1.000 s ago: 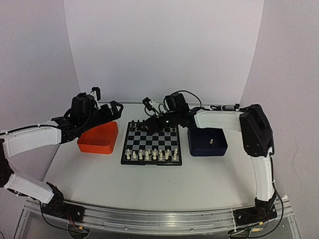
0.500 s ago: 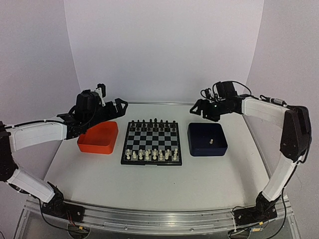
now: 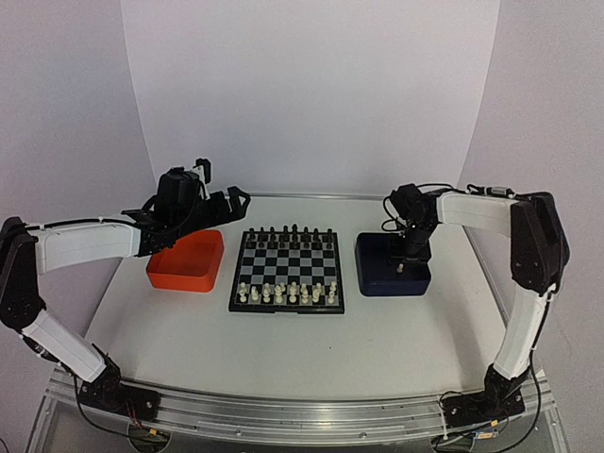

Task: Set up the chess pieces on the board
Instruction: Pick up the chess piece from the storage box.

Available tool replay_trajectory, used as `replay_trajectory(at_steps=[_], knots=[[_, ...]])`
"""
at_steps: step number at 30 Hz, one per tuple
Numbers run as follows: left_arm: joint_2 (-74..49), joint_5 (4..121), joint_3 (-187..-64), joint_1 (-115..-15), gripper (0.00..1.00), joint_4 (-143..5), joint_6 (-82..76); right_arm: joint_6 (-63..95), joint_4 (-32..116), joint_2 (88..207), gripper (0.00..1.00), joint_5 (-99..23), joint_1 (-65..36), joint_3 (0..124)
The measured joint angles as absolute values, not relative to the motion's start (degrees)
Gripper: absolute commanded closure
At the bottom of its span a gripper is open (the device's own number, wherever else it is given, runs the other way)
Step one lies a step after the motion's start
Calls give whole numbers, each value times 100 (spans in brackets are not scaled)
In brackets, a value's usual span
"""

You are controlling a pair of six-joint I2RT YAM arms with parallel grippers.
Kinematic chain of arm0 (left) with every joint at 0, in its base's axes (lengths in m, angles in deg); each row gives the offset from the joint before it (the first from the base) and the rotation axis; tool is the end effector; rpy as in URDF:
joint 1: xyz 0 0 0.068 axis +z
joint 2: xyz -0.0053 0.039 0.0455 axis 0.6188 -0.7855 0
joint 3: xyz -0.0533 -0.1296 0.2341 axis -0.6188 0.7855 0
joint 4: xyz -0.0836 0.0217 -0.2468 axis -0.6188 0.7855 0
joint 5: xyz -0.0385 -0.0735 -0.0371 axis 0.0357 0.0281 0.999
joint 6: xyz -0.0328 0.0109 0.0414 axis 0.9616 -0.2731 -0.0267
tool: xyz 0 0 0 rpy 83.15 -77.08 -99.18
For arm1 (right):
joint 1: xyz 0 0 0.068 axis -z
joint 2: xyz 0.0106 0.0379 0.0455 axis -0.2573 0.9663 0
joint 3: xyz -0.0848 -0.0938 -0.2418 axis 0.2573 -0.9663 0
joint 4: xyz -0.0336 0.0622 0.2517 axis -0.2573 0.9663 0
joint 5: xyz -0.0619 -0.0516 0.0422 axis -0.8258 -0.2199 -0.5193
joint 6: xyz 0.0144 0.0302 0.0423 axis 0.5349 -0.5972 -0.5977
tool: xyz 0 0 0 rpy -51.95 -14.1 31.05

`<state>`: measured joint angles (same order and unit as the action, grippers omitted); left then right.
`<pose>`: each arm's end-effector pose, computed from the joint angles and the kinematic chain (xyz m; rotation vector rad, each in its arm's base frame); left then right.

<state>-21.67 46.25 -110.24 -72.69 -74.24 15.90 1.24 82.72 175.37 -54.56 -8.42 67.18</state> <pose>0.2841 -0.1891 0.2808 -0.0321 1.9647 -0.6315 0.3590 0.1487 0.1978 -0.0068 2.7547 -0.0107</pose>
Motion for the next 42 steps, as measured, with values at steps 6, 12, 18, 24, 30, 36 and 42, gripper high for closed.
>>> replay_trajectory(at_steps=[6, 12, 18, 24, 30, 36, 42], knots=[[-2167, 4642, -11024, -7269, 0, -7416, 1635, 256, 8339, 18224, 62, -5436, -548, 6927], [-2167, 4654, -11024, -7269, 0, -7388, 1676, 349, 8341, 18509, 86, -5271, -414, 7077], [-2167, 4697, -11024, -7269, 0, -7387, 1706, 389, 8297, 18514, 82, -5193, -414, 7100], [-2167, 4750, -11024, -7269, 0, -7387, 1707, 438, 8293, 18516, 80, -5200, -414, 7162], [-2154, 4791, -11022, -7269, 0, -7385, 1740, 464, 8287, 18554, 84, -5282, -414, 7385], [-2076, 4791, -11011, -7269, 0, -7381, 1804, 518, 8270, 18616, 100, -5299, -414, 7510], [-2014, 4788, -11011, -7269, 0, -7381, 1808, 545, 8281, 18549, 100, -5314, -414, 7512]])
